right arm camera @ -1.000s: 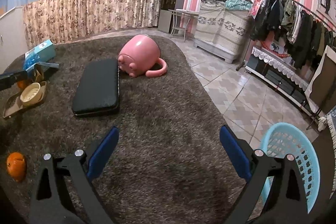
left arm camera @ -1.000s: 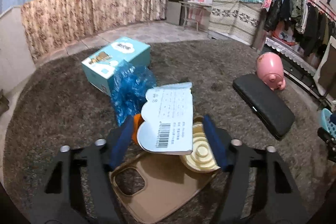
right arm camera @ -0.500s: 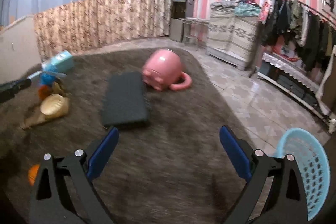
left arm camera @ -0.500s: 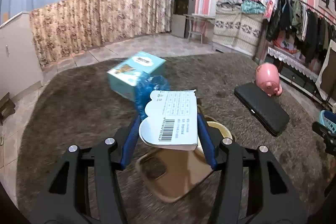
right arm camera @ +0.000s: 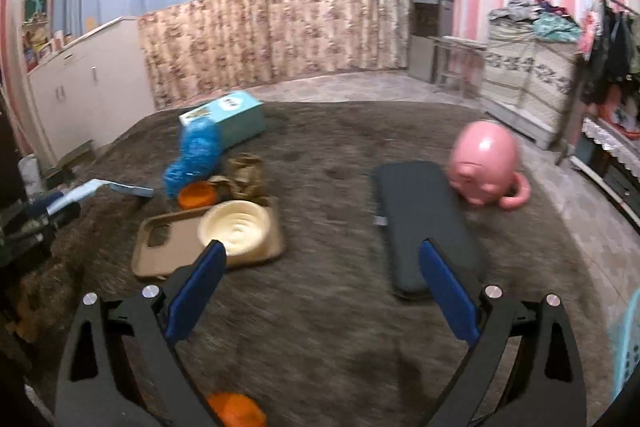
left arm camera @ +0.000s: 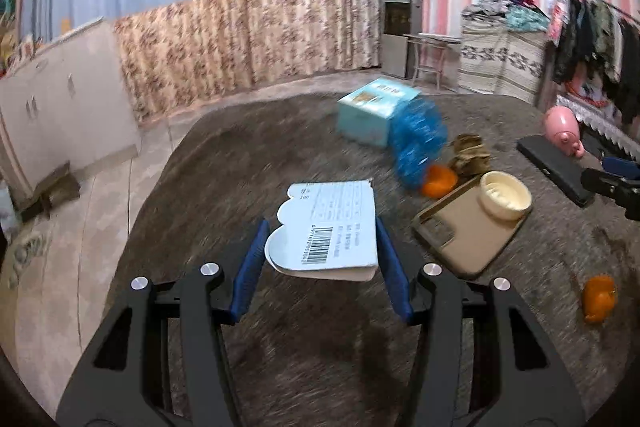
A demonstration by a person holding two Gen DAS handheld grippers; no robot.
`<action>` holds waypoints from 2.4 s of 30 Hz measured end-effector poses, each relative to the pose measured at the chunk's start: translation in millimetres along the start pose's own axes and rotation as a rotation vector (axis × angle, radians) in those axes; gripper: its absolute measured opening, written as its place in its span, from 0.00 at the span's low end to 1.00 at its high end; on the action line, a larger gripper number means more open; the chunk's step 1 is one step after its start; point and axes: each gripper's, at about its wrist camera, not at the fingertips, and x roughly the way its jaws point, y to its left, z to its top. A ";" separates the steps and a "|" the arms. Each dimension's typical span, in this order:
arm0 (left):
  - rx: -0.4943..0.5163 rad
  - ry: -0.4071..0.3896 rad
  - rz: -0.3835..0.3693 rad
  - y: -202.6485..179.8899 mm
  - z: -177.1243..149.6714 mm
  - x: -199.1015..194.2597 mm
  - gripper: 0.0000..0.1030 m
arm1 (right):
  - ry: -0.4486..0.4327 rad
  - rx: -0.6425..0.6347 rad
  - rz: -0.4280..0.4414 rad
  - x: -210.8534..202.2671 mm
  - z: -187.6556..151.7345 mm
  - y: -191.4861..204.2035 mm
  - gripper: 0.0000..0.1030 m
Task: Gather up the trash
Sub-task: 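Grasp the white barcode card with the left tool while the right tool grasps the cream round dish, then carry the card and cream dish over the blue basket and open both tools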
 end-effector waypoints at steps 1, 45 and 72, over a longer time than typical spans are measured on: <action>-0.017 0.003 -0.001 6.7 -1.8 0.2 0.51 | 0.008 -0.005 0.008 4.6 0.9 4.8 0.92; -0.090 0.093 -0.011 -2.6 2.5 13.7 0.43 | -0.018 0.057 -0.072 -54.8 4.7 -66.4 0.59; 0.024 0.181 0.110 -9.1 -4.2 28.7 0.87 | -0.030 0.309 -0.297 -99.5 -58.4 -189.7 0.59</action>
